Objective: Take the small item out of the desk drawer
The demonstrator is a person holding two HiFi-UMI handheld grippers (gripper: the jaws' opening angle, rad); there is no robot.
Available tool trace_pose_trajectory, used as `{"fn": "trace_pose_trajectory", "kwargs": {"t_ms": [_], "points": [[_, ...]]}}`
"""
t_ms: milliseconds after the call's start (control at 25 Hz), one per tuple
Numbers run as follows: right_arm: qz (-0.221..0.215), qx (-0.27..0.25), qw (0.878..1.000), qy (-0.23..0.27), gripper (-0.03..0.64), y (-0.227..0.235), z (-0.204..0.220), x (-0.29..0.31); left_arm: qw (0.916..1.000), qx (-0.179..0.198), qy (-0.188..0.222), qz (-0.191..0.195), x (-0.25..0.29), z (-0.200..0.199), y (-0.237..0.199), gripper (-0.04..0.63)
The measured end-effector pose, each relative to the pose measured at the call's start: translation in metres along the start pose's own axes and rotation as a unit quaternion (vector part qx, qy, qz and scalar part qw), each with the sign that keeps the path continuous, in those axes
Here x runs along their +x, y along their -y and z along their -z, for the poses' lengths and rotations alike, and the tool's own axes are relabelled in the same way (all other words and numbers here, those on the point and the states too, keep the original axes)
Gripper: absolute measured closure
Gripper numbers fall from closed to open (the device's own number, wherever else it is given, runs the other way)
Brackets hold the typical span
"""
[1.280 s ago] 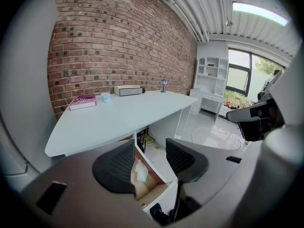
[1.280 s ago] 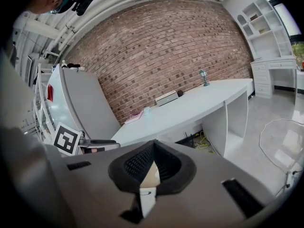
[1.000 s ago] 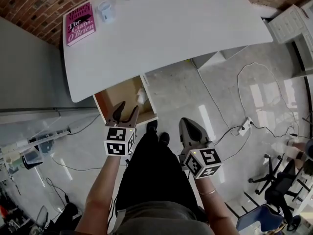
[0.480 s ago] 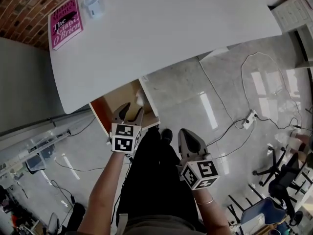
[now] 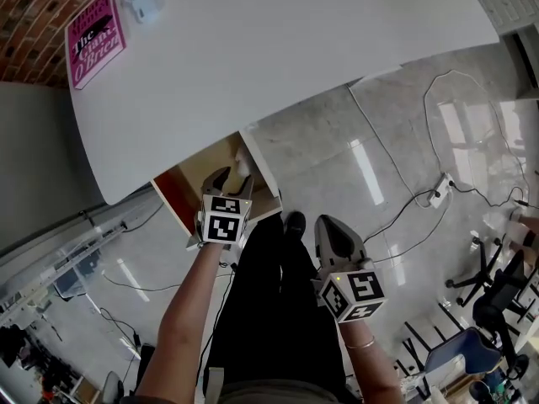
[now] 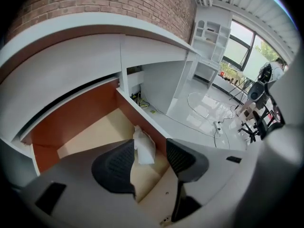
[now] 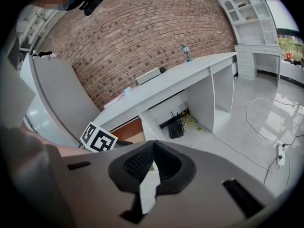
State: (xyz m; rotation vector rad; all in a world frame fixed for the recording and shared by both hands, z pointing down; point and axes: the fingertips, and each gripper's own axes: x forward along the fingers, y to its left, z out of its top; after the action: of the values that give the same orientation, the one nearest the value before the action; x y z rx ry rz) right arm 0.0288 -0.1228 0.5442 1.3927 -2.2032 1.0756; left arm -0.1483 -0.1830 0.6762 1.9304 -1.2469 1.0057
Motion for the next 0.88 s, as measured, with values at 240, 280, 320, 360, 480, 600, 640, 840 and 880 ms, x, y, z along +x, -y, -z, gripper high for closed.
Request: {"fn": "trace_pose_trajectory", "kwargs": {"t_ms": [240,280,320,360,480,600,640,840,880], "points": [[0.002,0.011,1.000,-0.003,0.612,0.002,0.005,0.009,0.9995,0.003,-0.030,0.004,0.028,0.015,-0.008,0.393],[0.003,0.012,1.000,-0.004,0.612,0.003,0.006,0.010,0.9995,0.006,-0.032,0.003,0.032,0.015,-0.010,0.393],[0.003,0.013,1.000,-0.005,0.612,0.003,0.007,0.012,0.9993,0.010,-0.036,0.002,0.035,0.014,-0.011,0.393],[0.003,0.013,1.000,-0.006,0.612,0.004,0.008,0.013,0.9990,0.013,-0.043,0.001,0.038,0.015,-0.012,0.391],[0.006,0.016,1.000,-0.009,0.612,0.005,0.011,0.015,0.9976,0.017,-0.067,0.001,0.047,0.022,-0.014,0.391],[0.012,0.017,1.000,-0.012,0.612,0.009,0.012,0.017,0.9965,0.019,-0.082,0.002,0.056,0.029,-0.015,0.391],[0.013,0.018,1.000,-0.013,0.612,0.010,0.013,0.018,0.9961,0.020,-0.086,0.003,0.059,0.031,-0.015,0.391],[0.016,0.023,0.999,-0.020,0.612,0.015,0.017,0.025,0.9946,0.021,-0.102,0.003,0.076,0.038,-0.015,0.391],[0.016,0.022,0.999,-0.022,0.612,0.016,0.019,0.026,0.9943,0.019,-0.105,0.003,0.079,0.039,-0.016,0.391]]}}
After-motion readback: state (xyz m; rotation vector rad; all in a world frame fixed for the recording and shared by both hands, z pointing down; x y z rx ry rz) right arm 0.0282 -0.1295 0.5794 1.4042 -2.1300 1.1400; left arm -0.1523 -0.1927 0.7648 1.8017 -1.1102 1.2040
